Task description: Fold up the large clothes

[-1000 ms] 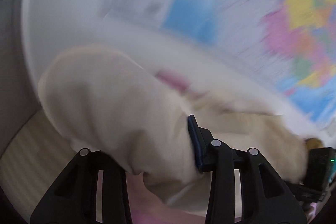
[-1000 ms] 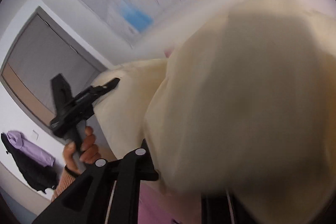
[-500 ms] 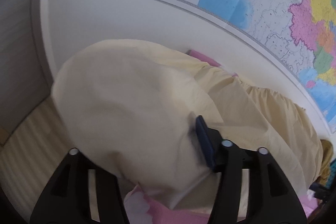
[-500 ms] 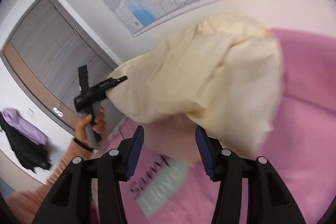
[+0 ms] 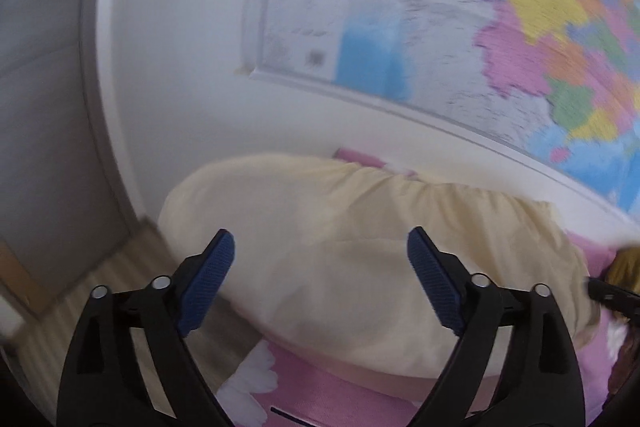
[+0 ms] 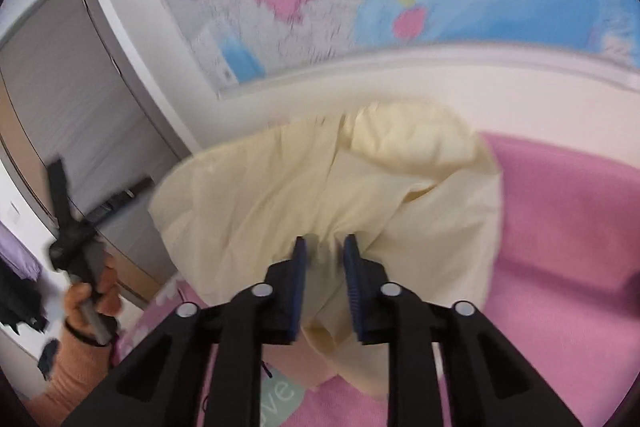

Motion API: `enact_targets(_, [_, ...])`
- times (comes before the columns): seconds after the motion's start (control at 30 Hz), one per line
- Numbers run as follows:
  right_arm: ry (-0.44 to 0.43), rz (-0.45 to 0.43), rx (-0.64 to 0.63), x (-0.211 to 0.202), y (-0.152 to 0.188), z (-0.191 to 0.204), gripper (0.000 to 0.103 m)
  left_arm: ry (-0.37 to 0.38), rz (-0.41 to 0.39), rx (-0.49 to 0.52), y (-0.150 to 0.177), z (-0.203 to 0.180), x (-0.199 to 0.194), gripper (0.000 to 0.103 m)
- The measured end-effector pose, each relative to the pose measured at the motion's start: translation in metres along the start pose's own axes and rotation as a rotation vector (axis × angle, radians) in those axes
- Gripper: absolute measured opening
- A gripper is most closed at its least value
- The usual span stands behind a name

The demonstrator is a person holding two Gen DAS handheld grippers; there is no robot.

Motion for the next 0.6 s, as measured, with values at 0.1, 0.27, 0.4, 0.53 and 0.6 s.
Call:
enact_targets(0.1, [0.075,0.101,-0.146,0.029,0.023,0.015,0.018,0.056,0.058,0.058,0.01,-0.023,0.012,0.093])
enact_targets(0.27, [0.092,0.131,-0.171,0.031,0.034,0.015,0.018,0.052,0.173,0.085,0.047,-0.039,0.048,0.089])
enact_targets(0.4, [0.078,0.074,-0.168,0.006,0.023,0.017,0.028,0.047,0.152,0.059,0.048,-0.039,0.042,0.09])
enact_targets(0.53, [0.065,0.012,-0.162,-0.011,0.018,0.022,0.044,0.019,0.116,0.071,0.048,-0.045,0.024,0.098])
enact_targets(0.6, [0.06,0.003,-0.162,-0.009,0.018,0.024,0.046,0.01,0.117,0.079,0.052,-0.051,0.016,0.098])
Point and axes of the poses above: each gripper's, at about its wrist camera, not at the fingertips, and x roughly the way its jaws point, z to its left, y to its underside, the point moved 6 cm from there along x, roughly the way its jaws point, and after that the axes turned 3 degrees about -y, right-handed, at the moved point
